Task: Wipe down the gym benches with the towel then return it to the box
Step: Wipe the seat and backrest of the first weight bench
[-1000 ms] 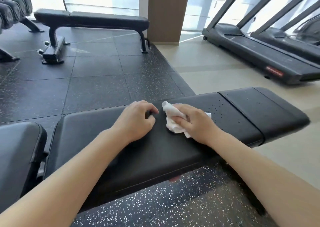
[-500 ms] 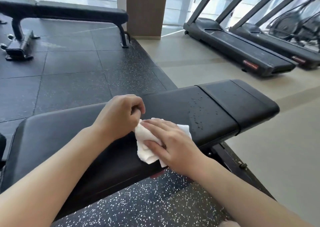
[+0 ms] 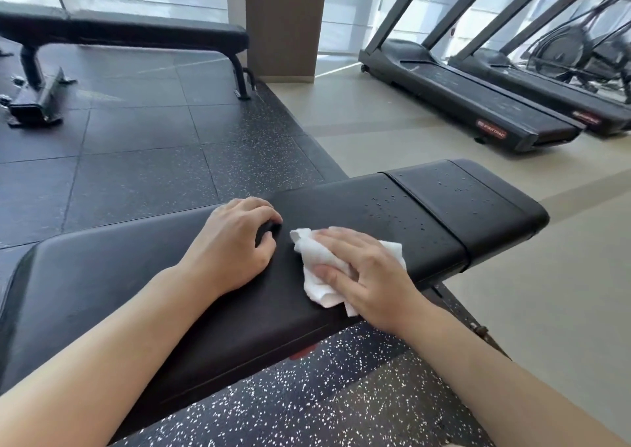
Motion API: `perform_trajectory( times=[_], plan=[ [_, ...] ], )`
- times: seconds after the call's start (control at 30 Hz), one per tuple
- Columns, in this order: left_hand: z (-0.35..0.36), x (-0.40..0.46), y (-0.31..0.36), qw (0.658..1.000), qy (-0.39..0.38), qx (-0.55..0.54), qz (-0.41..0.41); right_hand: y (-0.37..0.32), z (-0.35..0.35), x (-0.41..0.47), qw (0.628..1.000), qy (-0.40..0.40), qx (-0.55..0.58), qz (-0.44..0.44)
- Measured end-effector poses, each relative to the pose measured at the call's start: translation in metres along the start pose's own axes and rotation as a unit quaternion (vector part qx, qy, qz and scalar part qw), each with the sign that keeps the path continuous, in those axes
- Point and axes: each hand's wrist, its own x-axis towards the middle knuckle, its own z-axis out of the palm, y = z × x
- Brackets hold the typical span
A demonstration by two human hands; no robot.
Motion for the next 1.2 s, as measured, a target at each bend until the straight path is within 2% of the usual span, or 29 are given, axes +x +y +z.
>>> perform_trajectory(
  times=[0.1, 0.27, 0.4, 0.57, 0.7, 0.77, 0.87, 0.97, 1.07, 1.2],
  plan=[
    [0.001, -0.001, 0.001, 1.0, -0.011, -0.002, 0.021, 0.024, -0.022, -0.014, 1.0, -0.002, 0.002, -0.01],
    [0.002, -0.004, 0.012, 0.996, -0.044, -0.017, 0.07, 0.052, -0.034, -0.007, 0.986, 0.149, 0.008, 0.068],
    [0.003, -0.001, 0.012, 0.997, -0.038, -0.026, 0.062, 0.013, 0.004, -0.021, 0.972, 0.225, -0.026, 0.063],
    [0.005, 0.004, 0.009, 0.996, -0.059, -0.049, 0.049, -0.051, 0.055, -0.035, 0.973, 0.221, -0.057, -0.027],
    [0.007, 0.004, 0.008, 0.996, -0.05, -0.061, 0.053, -0.021, 0.041, -0.039, 0.973, 0.183, -0.094, -0.106],
    [0.01, 0.003, 0.011, 0.994, -0.044, -0.062, 0.073, 0.015, 0.023, -0.046, 0.968, 0.216, -0.104, -0.075],
    [0.018, -0.001, 0.02, 0.99, -0.057, -0.049, 0.117, 0.073, -0.008, -0.06, 0.941, 0.318, -0.11, 0.041],
    [0.022, -0.003, 0.026, 0.989, -0.071, -0.027, 0.13, 0.088, -0.012, -0.061, 0.915, 0.377, -0.102, 0.1],
    [0.021, -0.003, 0.029, 0.991, -0.07, -0.029, 0.115, 0.06, 0.008, -0.05, 0.922, 0.359, -0.104, 0.104],
    [0.02, 0.0, 0.026, 0.992, -0.07, -0.037, 0.098, 0.007, 0.033, -0.046, 0.949, 0.295, -0.108, 0.032]
  ],
)
